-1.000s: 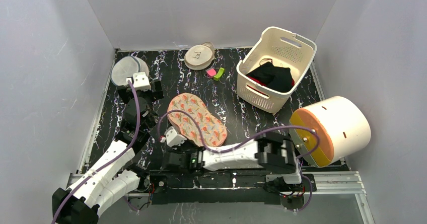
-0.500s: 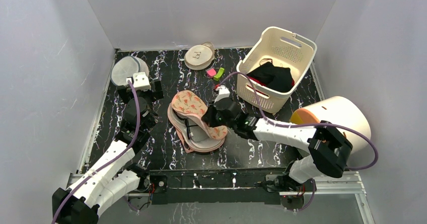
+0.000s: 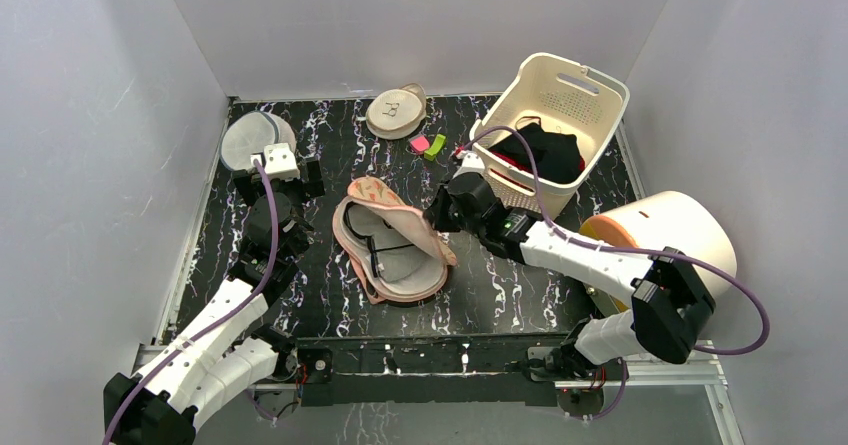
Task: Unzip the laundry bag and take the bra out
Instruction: Open the laundry bag at the center of the board.
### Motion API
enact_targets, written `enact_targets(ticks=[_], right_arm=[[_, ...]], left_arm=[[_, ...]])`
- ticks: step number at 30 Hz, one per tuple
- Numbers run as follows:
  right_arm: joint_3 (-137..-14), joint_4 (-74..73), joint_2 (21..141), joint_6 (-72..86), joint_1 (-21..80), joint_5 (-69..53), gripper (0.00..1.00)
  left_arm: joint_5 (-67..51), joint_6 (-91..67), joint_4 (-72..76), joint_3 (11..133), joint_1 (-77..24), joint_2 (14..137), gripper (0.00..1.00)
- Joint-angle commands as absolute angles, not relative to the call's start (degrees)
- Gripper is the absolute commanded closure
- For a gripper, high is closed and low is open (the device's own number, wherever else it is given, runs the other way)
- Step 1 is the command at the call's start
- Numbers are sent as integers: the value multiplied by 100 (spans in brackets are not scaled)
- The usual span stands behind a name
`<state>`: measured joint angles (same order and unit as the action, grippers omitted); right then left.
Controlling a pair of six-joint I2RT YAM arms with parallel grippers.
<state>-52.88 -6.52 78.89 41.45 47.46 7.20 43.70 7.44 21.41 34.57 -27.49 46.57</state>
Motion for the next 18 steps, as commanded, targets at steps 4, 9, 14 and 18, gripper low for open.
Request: enact_targets(ticks=[4, 9, 14, 18], right_arm=[[-5602, -1361, 7750, 3331, 4600, 2792, 100], [-5742, -1470, 8005, 2576, 4601, 3718, 100], [-6244, -2113, 8243, 2381, 4645, 4021, 86], [-6434, -2448, 8217, 2300, 4922, 4441, 69]], left_arm=[[4346, 662, 2215, 3482, -2716, 4618, 2], [4342, 649, 2198, 3485, -2716, 4628, 2], [4334, 646, 2190, 3497, -2716, 4636, 2], [4334, 650, 2176, 3499, -2709, 4640, 2]])
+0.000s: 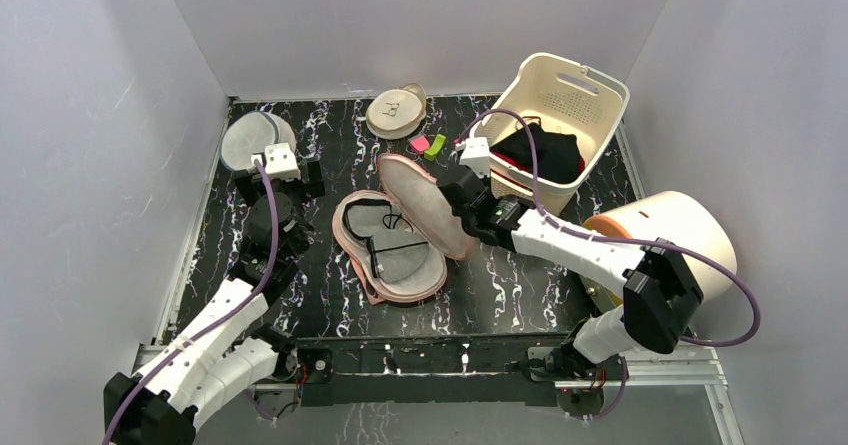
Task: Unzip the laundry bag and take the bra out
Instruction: Open the laundry bag at the center of the board.
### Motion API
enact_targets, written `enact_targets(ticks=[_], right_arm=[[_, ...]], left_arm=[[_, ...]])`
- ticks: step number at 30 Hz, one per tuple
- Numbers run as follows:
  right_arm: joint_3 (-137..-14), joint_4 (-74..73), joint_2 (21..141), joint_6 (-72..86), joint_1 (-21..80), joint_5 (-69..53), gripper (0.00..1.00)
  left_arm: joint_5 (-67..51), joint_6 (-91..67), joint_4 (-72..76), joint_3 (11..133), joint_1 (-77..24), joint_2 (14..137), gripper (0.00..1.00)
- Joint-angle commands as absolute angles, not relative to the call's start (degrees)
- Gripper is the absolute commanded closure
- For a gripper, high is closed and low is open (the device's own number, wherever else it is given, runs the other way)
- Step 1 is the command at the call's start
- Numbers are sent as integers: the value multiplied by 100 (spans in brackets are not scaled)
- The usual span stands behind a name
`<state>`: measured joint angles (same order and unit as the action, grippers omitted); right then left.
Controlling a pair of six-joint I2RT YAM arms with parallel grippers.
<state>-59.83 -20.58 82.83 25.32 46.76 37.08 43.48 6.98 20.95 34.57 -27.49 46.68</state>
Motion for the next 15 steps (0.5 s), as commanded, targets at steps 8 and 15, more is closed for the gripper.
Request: enact_targets(ticks=[8, 15], right_arm=[[-7128, -3209, 8312, 2216, 5666, 4859, 54], [-6841, -1964, 8524, 2515, 5920, 2043, 29]], left_arm=[[4285, 594, 2131, 3526, -2711, 4670, 2], [4277, 577, 2094, 3544, -2709, 4690, 2]])
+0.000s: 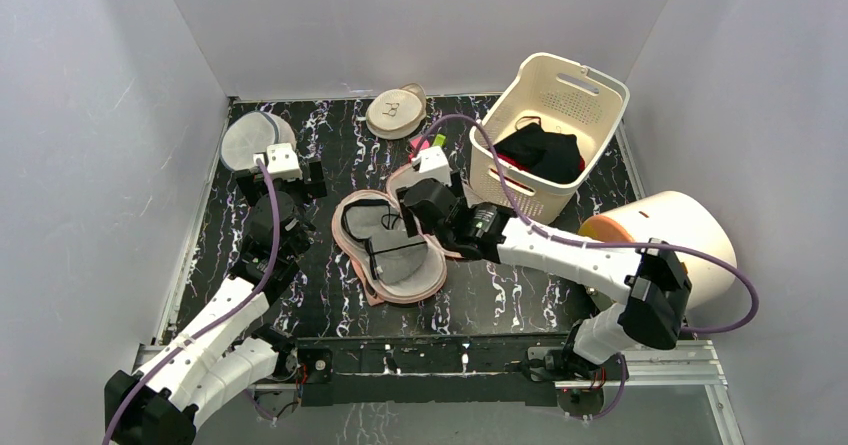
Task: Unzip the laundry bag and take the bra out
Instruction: Open the laundry bag at the center of the board.
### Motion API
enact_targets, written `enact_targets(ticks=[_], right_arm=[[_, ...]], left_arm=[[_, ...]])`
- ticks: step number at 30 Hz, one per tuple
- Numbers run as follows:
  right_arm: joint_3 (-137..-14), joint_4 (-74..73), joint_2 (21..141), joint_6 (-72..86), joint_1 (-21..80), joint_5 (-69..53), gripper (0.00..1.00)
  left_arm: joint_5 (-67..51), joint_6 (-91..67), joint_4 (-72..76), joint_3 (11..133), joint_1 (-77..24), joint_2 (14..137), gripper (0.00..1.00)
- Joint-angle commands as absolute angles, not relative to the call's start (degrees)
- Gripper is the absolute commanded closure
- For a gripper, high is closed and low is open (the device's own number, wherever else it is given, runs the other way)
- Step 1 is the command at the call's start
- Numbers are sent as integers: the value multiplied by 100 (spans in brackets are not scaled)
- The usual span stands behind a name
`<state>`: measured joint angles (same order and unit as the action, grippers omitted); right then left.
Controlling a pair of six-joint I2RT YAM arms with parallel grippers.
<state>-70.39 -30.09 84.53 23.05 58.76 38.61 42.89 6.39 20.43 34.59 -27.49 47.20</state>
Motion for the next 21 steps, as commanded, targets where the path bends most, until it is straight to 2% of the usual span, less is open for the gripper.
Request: enact_targets(ticks=[1, 4, 10, 15, 18, 21], right_arm=[[-6725, -1618, 8581, 2688, 6006, 1786, 24], [-6896, -1360, 9019, 2845, 6421, 1948, 17], [-8692, -3164, 10917, 3195, 7317, 4258, 11], [-10128, -4674, 12143, 3786, 7697, 5727, 16], [-10290, -4718, 12384, 3808, 7752, 5904, 25], [-10299, -4636, 12551, 3738, 7747, 6017, 27]], left_arm=[[4282, 575, 2096, 3542, -2707, 4693, 2], [4294, 579, 2083, 3542, -2708, 4686, 2], [4309, 584, 2083, 3553, -2713, 4659, 2], [4390, 646, 2141, 3524, -2707, 4565, 2], [4421, 665, 2177, 3496, -2707, 4484, 2], [4420, 676, 2185, 3494, -2707, 4481, 2]])
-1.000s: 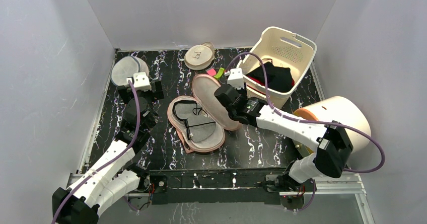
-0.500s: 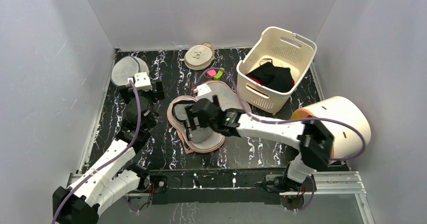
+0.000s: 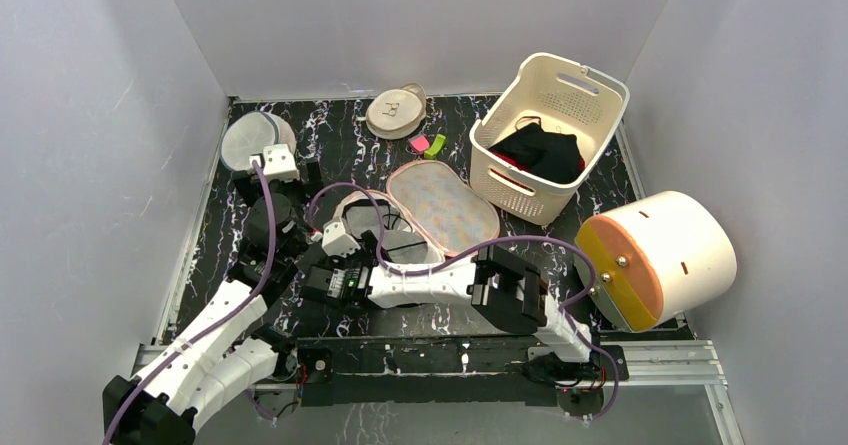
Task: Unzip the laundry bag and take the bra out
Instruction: Open the laundry bag at the center of the board, then pick up the bra from the laundry bag.
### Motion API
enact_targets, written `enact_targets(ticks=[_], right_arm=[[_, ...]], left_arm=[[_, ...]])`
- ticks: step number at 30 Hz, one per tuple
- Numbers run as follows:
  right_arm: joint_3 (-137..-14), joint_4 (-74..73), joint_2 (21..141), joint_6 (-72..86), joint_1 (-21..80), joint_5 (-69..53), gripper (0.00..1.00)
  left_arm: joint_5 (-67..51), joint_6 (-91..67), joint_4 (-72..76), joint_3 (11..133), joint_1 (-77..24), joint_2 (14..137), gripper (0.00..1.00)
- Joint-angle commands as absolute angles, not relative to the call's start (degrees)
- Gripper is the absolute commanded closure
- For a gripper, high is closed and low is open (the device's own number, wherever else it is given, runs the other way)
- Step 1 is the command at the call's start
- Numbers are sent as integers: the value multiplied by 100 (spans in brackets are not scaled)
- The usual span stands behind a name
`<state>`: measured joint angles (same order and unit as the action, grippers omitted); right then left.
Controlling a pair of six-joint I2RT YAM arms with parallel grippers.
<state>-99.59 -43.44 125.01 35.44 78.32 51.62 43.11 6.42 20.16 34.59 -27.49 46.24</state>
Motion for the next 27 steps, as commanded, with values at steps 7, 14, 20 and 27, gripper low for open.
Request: enact_targets(ticks=[7, 14, 20, 27], right_arm=[[-10375, -4589, 12859, 3700, 7752, 6206, 42], [-10279, -4450, 12959, 3805, 7684, 6266, 50], [-10276, -4313, 13066, 3683, 7627, 6118, 52], [-10269, -4198, 13045, 3615, 7567, 5909, 70]], left_arm=[[4432, 671, 2179, 3501, -2707, 4475, 2], [4428, 667, 2173, 3498, -2707, 4491, 2], [4428, 668, 2162, 3502, -2698, 4491, 2], [4438, 672, 2171, 3500, -2698, 4474, 2]])
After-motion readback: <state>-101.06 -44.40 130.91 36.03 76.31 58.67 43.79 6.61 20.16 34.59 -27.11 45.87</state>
